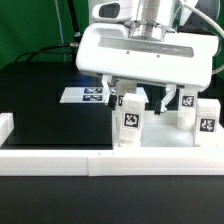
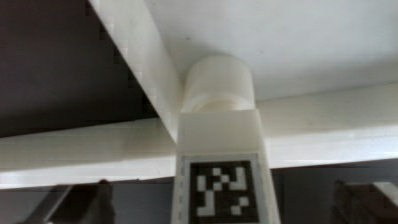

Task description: Assemble square table

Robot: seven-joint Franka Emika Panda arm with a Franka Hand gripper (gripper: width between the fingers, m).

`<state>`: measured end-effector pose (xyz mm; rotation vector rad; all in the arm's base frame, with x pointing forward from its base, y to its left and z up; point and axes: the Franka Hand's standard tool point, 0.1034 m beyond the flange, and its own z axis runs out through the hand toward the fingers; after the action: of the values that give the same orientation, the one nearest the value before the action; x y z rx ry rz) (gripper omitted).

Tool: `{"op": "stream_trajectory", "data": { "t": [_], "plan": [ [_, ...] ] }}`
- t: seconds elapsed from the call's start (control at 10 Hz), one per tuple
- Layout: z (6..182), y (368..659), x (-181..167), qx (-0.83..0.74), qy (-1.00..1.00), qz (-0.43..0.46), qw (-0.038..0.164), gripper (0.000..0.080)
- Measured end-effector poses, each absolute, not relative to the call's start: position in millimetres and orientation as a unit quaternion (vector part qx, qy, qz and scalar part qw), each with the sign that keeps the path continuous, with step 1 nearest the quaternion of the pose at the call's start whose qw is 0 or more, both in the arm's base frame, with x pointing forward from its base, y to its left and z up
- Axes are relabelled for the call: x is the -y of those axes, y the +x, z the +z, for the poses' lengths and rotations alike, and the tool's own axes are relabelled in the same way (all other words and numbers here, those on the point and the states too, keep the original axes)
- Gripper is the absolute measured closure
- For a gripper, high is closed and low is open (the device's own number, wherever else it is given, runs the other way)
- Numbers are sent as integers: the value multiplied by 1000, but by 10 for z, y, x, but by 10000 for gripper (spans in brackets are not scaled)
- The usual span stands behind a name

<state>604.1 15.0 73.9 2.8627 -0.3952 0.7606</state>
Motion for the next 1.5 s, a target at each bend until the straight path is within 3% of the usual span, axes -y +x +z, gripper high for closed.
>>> {"op": "stream_trajectory", "data": {
  "t": [0.6,0.7,0.9,1.2,1.5],
  "plan": [
    [742,6044,-147,128,956,253,78,151],
    [830,6074,-75,103,963,234,80,151],
    [1130,6181,42,94,970,217,49,151],
    [1248,6260,192,99,987,122,17,151],
    [1175,6233,193,104,995,0,0,151]
  ]
}}
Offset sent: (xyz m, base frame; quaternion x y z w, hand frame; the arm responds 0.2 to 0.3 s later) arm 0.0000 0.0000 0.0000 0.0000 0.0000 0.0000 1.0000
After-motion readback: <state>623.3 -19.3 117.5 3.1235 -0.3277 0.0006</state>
